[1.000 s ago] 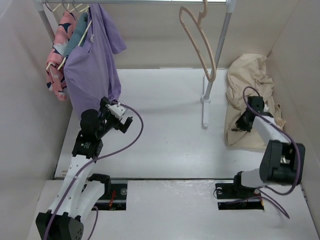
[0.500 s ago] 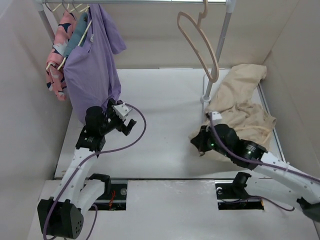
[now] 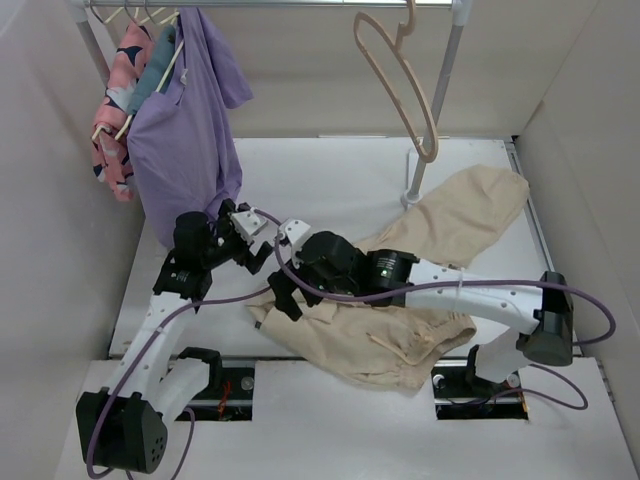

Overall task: Place the trousers on the hanger
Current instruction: Move the trousers to the center of the board, then flatten out the trousers at the center of the board.

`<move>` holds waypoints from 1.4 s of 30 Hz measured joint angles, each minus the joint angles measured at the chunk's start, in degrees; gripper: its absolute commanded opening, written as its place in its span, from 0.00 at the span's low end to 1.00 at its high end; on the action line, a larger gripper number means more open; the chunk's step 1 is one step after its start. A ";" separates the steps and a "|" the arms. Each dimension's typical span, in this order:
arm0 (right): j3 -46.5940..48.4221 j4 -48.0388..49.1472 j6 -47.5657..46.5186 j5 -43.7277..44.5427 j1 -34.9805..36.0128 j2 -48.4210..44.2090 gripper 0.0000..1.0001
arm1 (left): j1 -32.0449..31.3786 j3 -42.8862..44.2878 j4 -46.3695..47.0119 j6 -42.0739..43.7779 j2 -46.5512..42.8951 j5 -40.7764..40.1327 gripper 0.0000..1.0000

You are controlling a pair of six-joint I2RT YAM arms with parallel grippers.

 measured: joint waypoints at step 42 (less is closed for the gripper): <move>-40.04 -26.34 48.33 13.97 -62.82 -35.32 1.00 | -49.46 51.56 -3.50 1.81 70.38 4.83 0.00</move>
